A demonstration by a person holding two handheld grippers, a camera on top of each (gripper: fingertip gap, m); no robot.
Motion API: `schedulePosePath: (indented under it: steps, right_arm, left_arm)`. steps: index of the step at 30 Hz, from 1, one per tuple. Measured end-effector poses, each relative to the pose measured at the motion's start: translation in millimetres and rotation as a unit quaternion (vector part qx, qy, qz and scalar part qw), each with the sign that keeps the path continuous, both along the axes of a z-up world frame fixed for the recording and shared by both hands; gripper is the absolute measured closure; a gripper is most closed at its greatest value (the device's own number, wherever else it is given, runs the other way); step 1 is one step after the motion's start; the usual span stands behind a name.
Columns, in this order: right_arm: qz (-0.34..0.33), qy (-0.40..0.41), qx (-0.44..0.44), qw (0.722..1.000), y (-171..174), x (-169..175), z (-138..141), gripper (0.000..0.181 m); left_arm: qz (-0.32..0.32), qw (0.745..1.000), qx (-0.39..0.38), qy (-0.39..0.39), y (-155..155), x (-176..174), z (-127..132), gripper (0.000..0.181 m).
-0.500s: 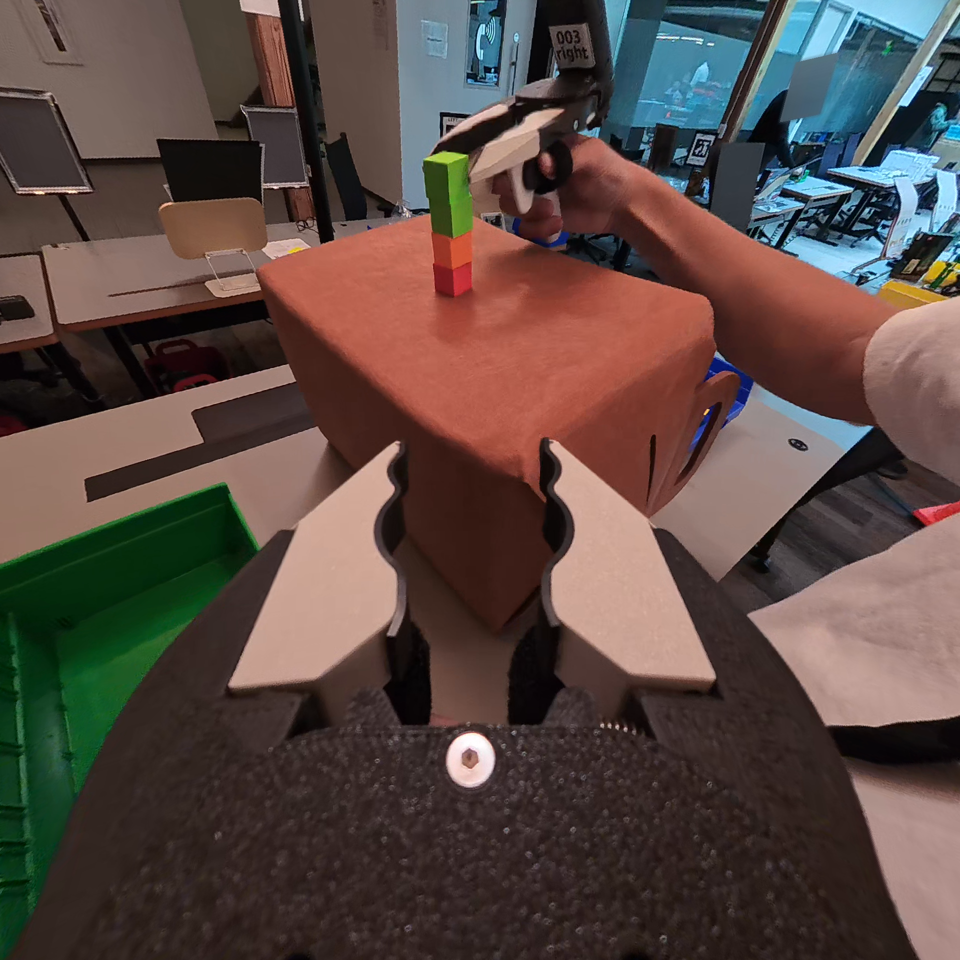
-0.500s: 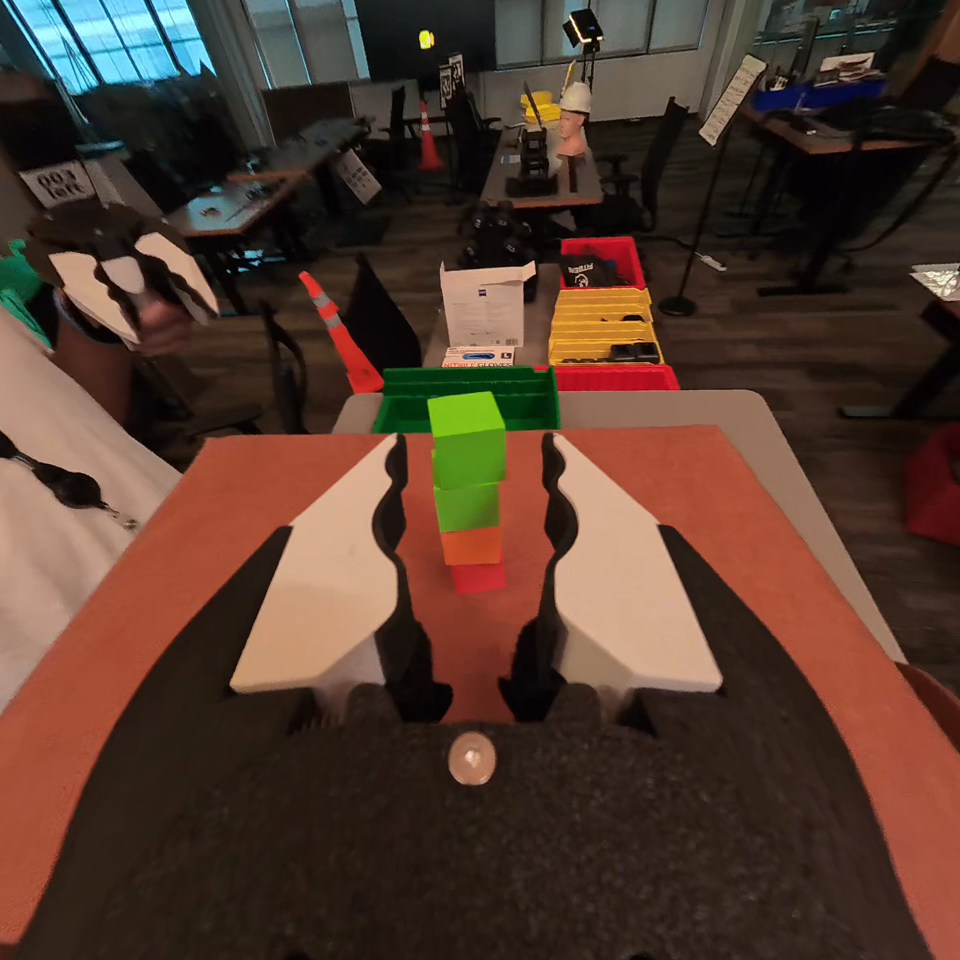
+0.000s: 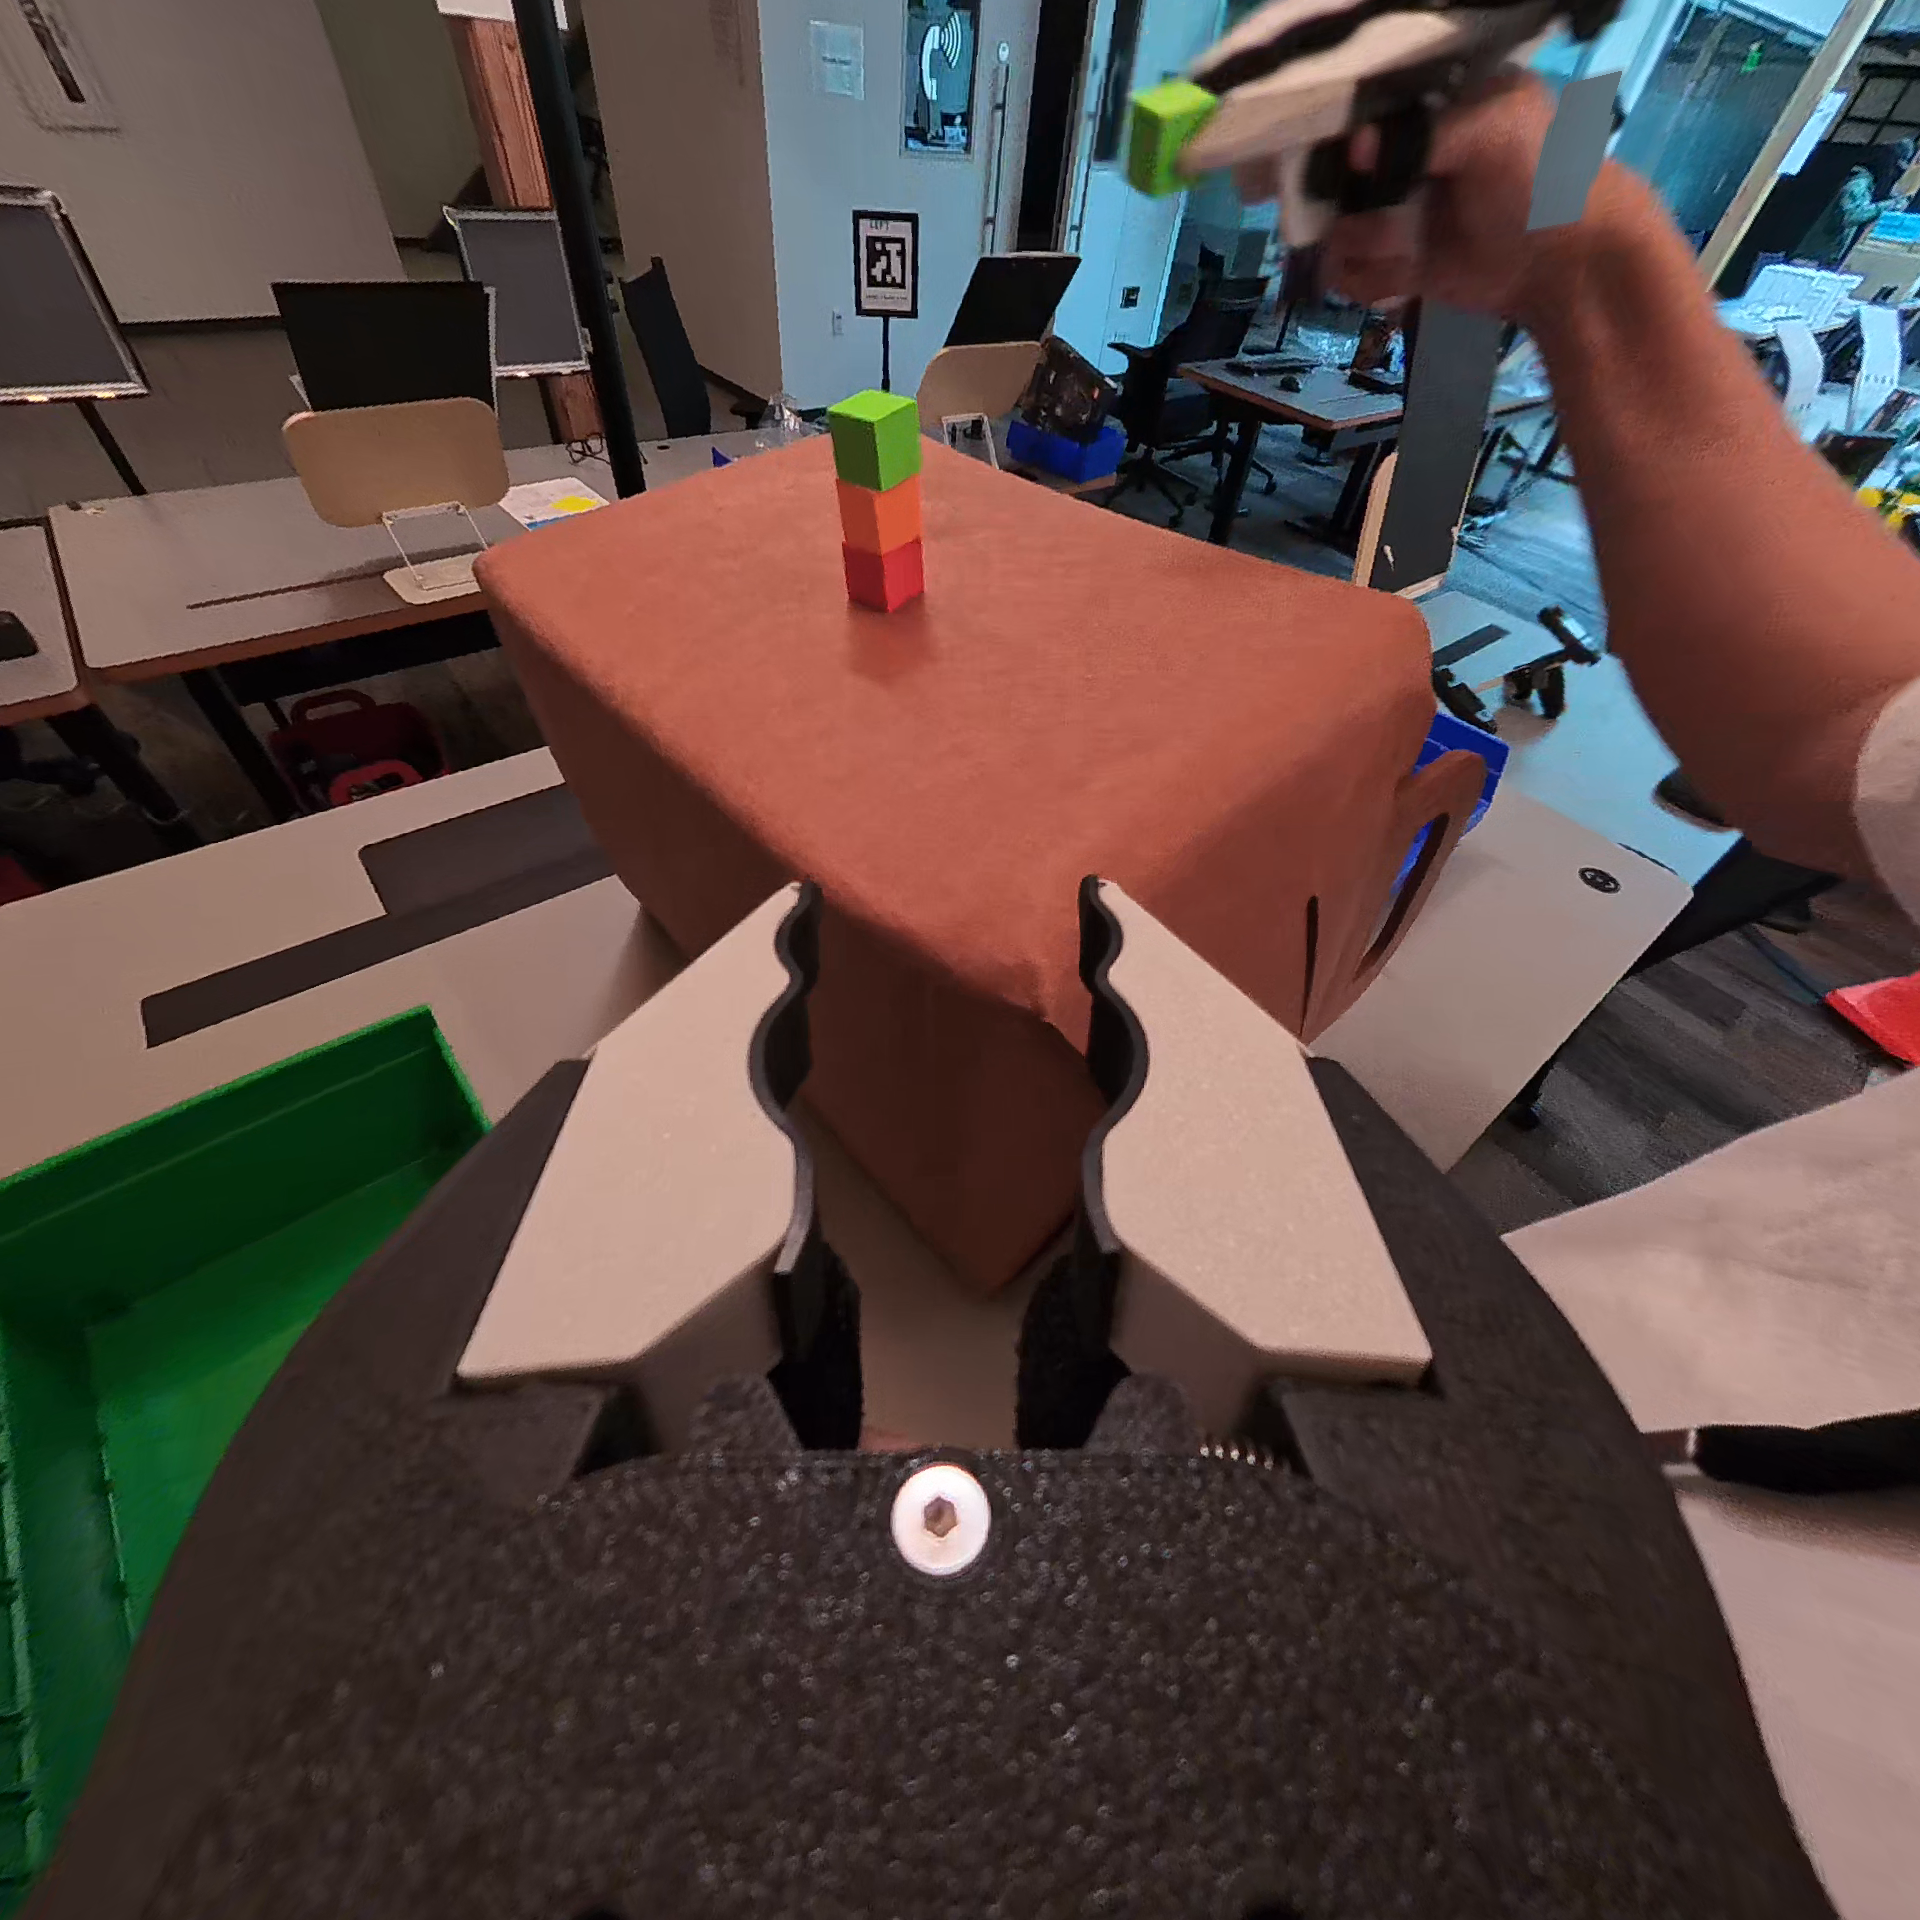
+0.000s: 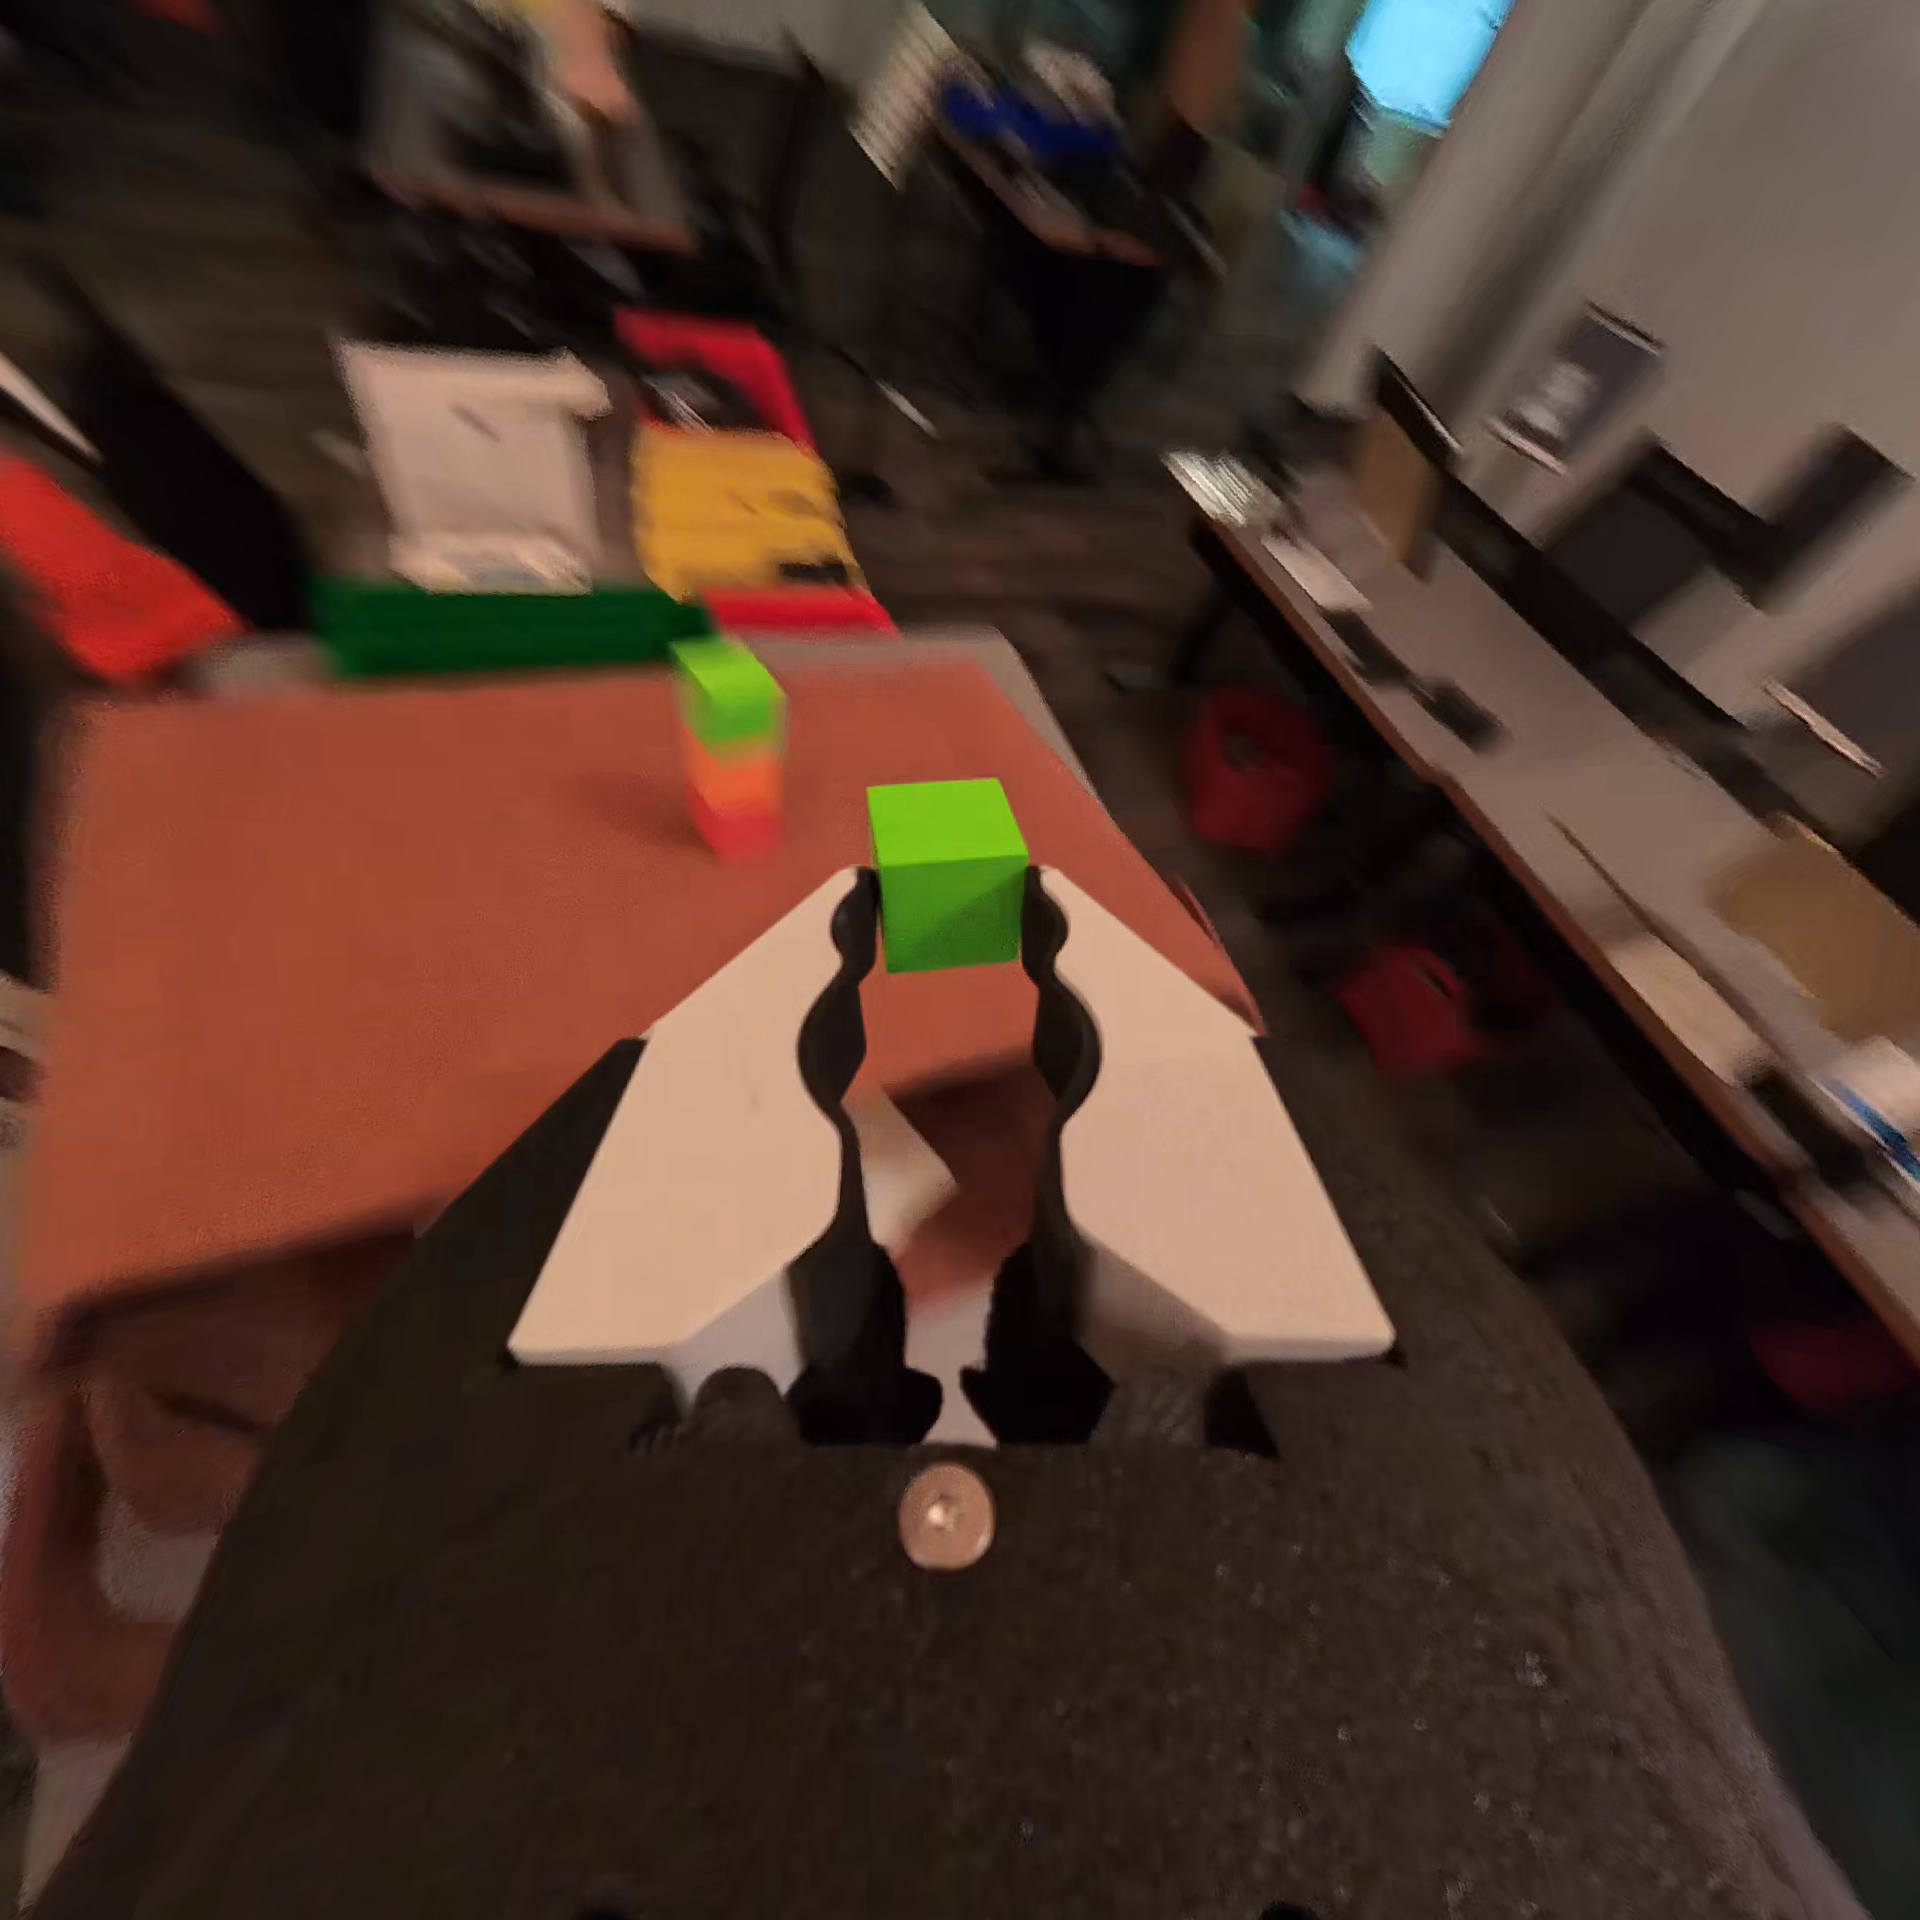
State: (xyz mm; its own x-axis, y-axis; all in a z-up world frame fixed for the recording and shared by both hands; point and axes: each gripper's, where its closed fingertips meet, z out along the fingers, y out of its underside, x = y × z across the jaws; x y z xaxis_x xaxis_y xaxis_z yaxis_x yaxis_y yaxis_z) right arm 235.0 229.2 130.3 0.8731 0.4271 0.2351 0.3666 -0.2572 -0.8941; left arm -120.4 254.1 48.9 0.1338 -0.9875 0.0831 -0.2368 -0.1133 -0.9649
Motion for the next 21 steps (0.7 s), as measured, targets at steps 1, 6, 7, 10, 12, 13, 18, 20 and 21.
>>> schedulePosePath:
  steps: [1, 6, 7, 10, 12, 13, 18, 20, 21]
  right_arm:
    - [-0.06, -0.038, -0.024, 0.997, -19.5, 32.2, -15.3, 0.154]
    - [-0.25, -0.125, -0.27, 0.921, -139.4, 152.7, -154.5, 0.154]
    - [-0.264, -0.126, -0.32, 0.901, -159.0, 164.7, -188.4, 0.154]
    - [-0.286, -0.12, -0.427, 0.849, -195.5, 187.6, -283.5, 0.154]
    - [-0.308, -0.112, -0.461, 0.825, -202.9, 200.9, -333.9, 0.154]
    - [-0.313, -0.106, -0.484, 0.81, -207.2, 205.1, -355.6, 0.154]
    - [-0.327, -0.116, -0.56, 0.752, -215.3, 228.2, -410.9, 0.154]
    - [-0.33, -0.085, -0.58, 0.74, -211.6, 229.7, -420.3, 0.154]
    - [-0.332, -0.074, -0.59, 0.732, -211.0, 230.4, -423.5, 0.154]
  left_arm:
    - [0.002, 1.0, -0.003, 0.003, 2.9, 1.6, -2.0, 0.13]
    - [0.019, 0.999, -0.016, 0.02, 20.9, 8.2, -10.0, 0.13]
    - [0.022, 0.999, -0.015, 0.023, 23.7, 9.6, -10.6, 0.13]
    - [0.034, 0.999, -0.006, 0.032, 30.1, 13.6, -10.1, 0.13]
    - [0.04, 0.999, -0.001, 0.034, 31.0, 15.7, -7.2, 0.13]
    - [0.041, 0.999, 0.0, 0.033, 30.6, 16.6, -5.7, 0.13]
    - [0.053, 0.997, 0.011, 0.049, 27.7, 16.9, -7.1, 0.13]
    - [0.057, 0.997, 0.011, 0.056, 26.2, 16.3, -10.0, 0.13]
    - [0.058, 0.997, 0.011, 0.058, 25.6, 15.9, -11.2, 0.13]
